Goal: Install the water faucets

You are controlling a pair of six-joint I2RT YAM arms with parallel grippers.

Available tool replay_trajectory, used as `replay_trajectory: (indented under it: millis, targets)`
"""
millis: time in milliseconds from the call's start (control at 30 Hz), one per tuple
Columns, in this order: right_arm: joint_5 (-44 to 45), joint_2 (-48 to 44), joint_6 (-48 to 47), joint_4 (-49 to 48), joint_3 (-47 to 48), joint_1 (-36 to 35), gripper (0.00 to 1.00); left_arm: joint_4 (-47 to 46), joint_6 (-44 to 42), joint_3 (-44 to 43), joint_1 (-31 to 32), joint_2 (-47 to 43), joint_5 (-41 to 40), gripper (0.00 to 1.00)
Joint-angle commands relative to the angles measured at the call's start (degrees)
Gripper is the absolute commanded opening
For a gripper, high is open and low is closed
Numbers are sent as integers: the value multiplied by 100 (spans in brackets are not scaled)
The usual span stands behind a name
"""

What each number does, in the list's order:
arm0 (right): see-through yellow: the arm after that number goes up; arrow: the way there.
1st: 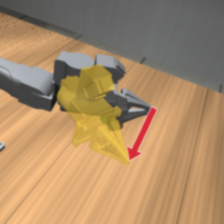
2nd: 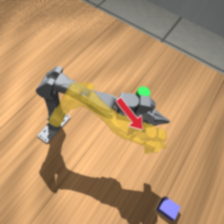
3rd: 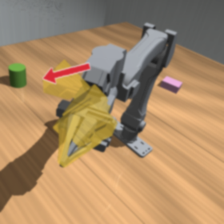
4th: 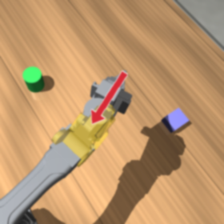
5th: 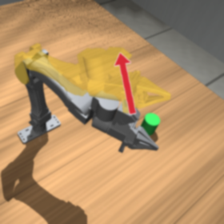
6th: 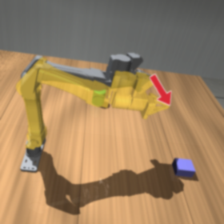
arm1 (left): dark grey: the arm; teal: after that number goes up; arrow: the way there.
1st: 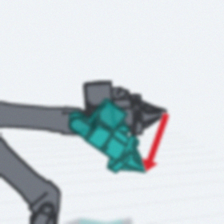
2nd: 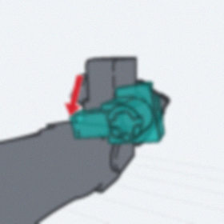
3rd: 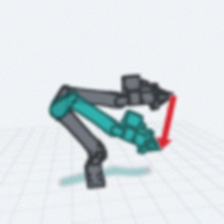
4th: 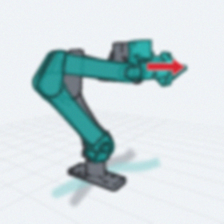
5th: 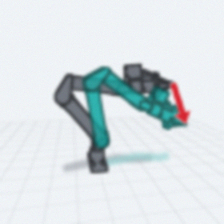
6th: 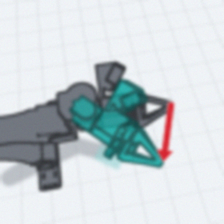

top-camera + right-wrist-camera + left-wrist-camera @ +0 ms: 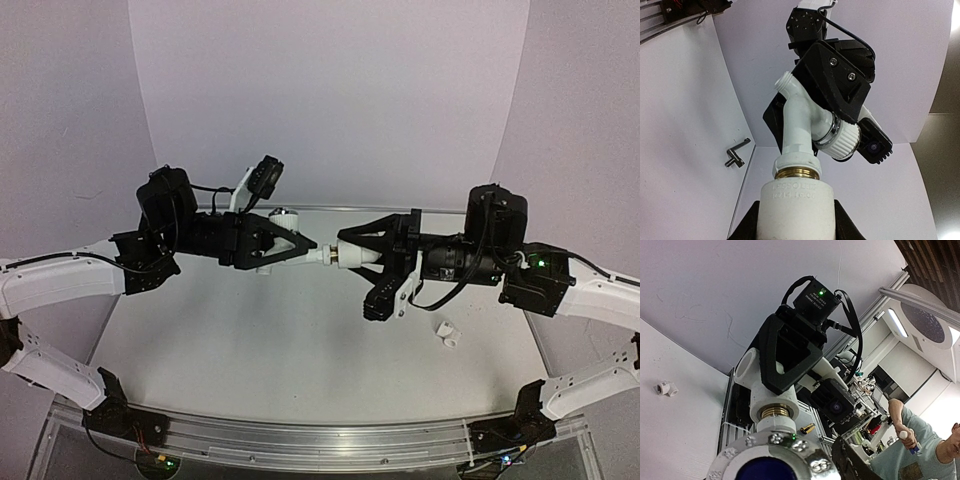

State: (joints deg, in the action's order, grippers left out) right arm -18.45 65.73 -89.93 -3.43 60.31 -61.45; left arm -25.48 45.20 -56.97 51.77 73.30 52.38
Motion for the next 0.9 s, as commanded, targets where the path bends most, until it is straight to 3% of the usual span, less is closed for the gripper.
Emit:
replay_trajectory:
  millis: [0,667,867]
  targets:
    - [31,-147,-31,-355,244,-38,0,-167,101,-42,26,-77,33,52]
    - [36,-198,-46,-386,327,-36,0,66,80,265,24,-313,-333,50]
    - [-27,-176,-62,-380,288,-34,0,0,63,146,26,-226,-270,41]
